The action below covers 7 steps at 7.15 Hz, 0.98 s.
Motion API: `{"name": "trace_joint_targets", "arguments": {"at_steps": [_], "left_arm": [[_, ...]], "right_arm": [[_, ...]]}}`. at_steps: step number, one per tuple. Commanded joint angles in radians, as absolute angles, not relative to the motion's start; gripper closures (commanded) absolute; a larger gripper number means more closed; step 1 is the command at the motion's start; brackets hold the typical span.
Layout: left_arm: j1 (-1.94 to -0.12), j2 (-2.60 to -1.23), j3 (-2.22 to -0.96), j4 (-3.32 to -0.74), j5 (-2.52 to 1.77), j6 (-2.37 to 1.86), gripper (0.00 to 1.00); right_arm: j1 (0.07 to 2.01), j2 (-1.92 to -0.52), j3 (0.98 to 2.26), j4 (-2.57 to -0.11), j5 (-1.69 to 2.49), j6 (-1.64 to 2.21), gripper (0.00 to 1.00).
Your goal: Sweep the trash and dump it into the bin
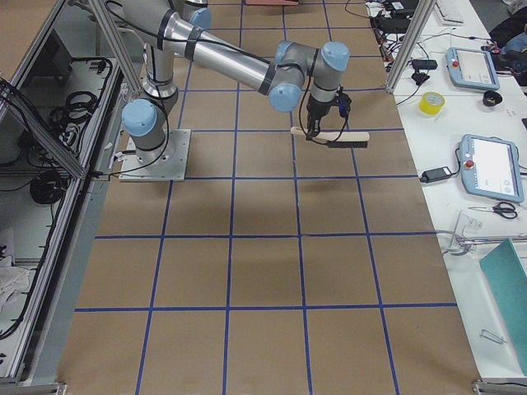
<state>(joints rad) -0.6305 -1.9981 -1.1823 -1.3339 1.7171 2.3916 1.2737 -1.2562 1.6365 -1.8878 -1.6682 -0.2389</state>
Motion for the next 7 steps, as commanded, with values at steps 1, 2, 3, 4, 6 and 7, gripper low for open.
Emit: {"name": "trace_joint_targets", "arguments": {"at_steps": [1, 2, 3, 4, 6, 7], "left_arm": [[-0.580, -2.051, -1.144, -1.177, 1.749, 2.504, 1.00], [-0.572, -2.055, -1.158, -1.157, 1.750, 2.619, 1.00], [-0.574, -2.056, -1.161, -1.105, 1.770, 2.697, 1.00], [-0.578, -2.048, -1.184, -1.059, 1.813, 2.713, 1.00], [-0.627, -2.022, -1.326, -0.724, 1.816, 2.881, 1.00], [-0.652, -1.999, -1.353, -0.707, 1.836, 2.887, 1.00]], "right_arm": [[1.246, -1.244, 1.699, -1.922, -1.675, -0.285, 1.00], [1.244, -1.223, 1.716, -1.972, -1.674, -0.323, 1.00], [1.244, -1.197, 1.724, -2.014, -1.675, -0.330, 1.00], [1.244, -1.189, 1.724, -2.022, -1.677, -0.331, 1.00], [1.244, -1.154, 1.724, -2.060, -1.678, -0.327, 1.00], [1.244, -1.151, 1.724, -2.059, -1.678, -0.324, 1.00]]}}
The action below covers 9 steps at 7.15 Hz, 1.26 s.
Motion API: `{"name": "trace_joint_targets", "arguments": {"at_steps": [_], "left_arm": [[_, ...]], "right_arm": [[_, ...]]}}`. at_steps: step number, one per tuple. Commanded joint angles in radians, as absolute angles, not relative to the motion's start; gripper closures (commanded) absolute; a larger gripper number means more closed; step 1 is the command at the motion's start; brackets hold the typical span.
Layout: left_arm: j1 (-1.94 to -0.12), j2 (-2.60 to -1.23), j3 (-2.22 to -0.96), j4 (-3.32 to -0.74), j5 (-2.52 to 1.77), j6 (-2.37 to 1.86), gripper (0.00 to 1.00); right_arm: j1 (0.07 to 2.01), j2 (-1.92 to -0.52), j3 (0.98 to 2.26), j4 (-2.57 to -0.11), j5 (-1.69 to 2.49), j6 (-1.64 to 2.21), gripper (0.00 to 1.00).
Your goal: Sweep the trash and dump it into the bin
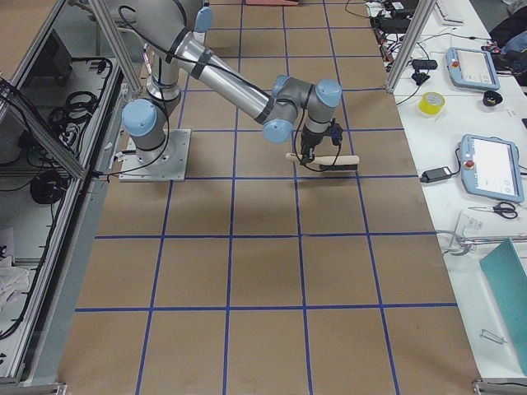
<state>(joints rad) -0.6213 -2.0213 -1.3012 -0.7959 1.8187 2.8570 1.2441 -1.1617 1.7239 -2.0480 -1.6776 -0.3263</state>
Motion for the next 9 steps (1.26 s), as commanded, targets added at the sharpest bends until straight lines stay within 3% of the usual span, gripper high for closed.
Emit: {"name": "trace_joint_targets", "arguments": {"at_steps": [1, 3, 5, 7, 8, 9], "left_arm": [[-0.675, -1.987, -1.354, -0.689, 1.839, 2.986, 1.00], [-0.721, -1.967, -1.426, -0.501, 1.841, 3.014, 1.00], [-0.726, -1.924, -1.585, -0.190, 1.829, 3.072, 1.00], [-0.726, -1.866, -1.675, -0.178, 1.830, 3.086, 1.00], [-0.726, -1.843, -1.699, -0.166, 1.830, 3.112, 1.00], [-0.718, -1.833, -1.724, -0.081, 1.759, 3.126, 1.00]], "right_arm": [[1.244, -1.152, 1.724, -2.062, -1.677, -0.324, 0.97], [1.244, -1.152, 1.723, -2.060, -1.663, -0.325, 0.47], [1.244, -1.152, 1.723, -2.057, -1.663, -0.327, 0.38], [1.243, -1.164, 1.710, -2.049, -1.666, -0.328, 0.29], [1.243, -1.173, 1.710, -2.048, -1.664, -0.328, 0.21], [1.243, -1.213, 1.707, -2.043, -1.666, -0.328, 0.01]]}}
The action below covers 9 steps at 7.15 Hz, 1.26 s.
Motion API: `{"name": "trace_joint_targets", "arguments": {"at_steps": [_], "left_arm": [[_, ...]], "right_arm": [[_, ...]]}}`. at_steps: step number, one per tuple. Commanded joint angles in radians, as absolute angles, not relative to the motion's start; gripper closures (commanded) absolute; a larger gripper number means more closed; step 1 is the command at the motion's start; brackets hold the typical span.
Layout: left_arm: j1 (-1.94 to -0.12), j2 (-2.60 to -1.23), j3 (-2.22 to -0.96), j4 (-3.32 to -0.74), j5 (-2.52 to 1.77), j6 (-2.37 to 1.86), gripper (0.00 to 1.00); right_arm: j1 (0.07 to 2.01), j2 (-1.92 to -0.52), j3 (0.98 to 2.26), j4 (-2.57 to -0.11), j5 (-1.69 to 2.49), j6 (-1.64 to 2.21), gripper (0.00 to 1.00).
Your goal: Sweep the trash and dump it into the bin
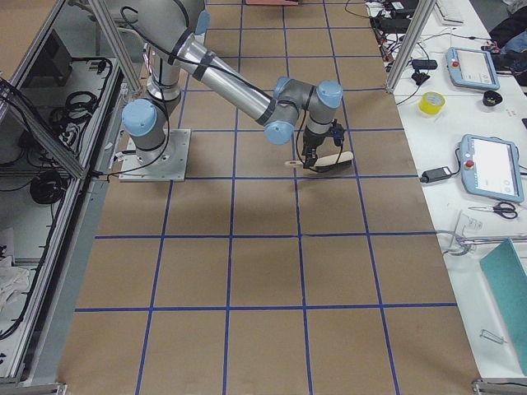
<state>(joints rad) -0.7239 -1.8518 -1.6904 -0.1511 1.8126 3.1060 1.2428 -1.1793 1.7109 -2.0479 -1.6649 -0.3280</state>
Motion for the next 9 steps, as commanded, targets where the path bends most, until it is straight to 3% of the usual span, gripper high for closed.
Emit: {"name": "trace_joint_targets", "arguments": {"at_steps": [1, 2, 5, 8, 9], "left_arm": [[-0.719, -1.824, -1.770, 0.001, 1.744, 3.138, 1.00], [-0.719, -1.807, -1.805, 0.046, 1.737, 3.151, 1.00], [-0.724, -1.779, -1.810, -0.007, 1.741, 3.166, 1.00], [-0.773, -1.792, -1.546, -0.656, 1.738, 3.006, 1.00], [-0.817, -1.787, -1.511, -0.752, 1.770, 2.981, 1.00]], "right_arm": [[1.243, -1.270, 1.704, -2.019, -1.675, -0.330, 0.00], [1.246, -1.335, 1.701, -1.959, -1.669, -0.316, 0.00], [1.285, -1.370, 1.463, -1.710, -1.620, -0.124, 0.00], [1.462, -1.385, 1.439, -1.681, -1.603, -0.064, 0.00], [1.482, -1.411, 1.459, -1.657, -1.618, -0.063, 0.00]]}}
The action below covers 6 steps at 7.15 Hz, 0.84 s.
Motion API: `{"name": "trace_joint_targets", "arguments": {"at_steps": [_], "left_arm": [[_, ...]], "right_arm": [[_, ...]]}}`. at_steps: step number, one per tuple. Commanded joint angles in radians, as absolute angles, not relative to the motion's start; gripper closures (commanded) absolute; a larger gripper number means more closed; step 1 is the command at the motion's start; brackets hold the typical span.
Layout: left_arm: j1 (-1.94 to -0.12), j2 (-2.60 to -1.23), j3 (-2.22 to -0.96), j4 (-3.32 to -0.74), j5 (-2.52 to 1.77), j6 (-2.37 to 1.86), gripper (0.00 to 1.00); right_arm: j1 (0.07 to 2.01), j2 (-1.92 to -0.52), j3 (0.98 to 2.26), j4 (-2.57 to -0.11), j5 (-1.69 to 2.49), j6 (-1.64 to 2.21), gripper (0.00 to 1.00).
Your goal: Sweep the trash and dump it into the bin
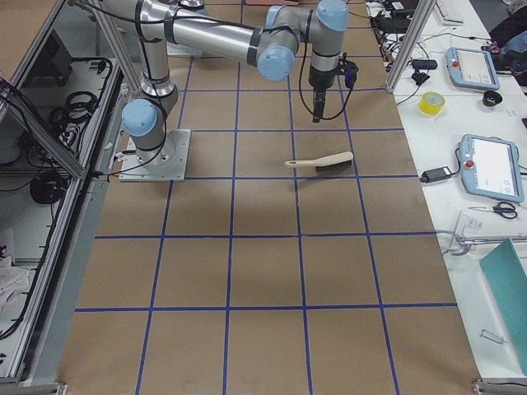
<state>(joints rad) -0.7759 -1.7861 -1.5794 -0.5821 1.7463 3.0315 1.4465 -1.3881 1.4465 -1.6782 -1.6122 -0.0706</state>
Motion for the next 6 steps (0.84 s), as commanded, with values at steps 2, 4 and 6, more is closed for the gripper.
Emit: {"name": "trace_joint_targets", "arguments": {"at_steps": [2, 4, 6], "left_arm": [[-0.944, -1.778, -1.500, -0.939, 1.835, 2.729, 1.00], [-1.067, -1.795, -1.502, -1.106, 1.743, 2.329, 1.00], [-1.158, -1.868, -1.512, -1.210, 1.610, 1.945, 1.00]], "right_arm": [[1.483, -1.422, 1.465, -1.631, -1.603, -0.064, 0.00], [1.494, -1.446, 1.463, -1.618, -1.594, -0.066, 0.00], [1.497, -1.525, 1.512, -1.571, -1.470, -0.065, 0.00]]}}
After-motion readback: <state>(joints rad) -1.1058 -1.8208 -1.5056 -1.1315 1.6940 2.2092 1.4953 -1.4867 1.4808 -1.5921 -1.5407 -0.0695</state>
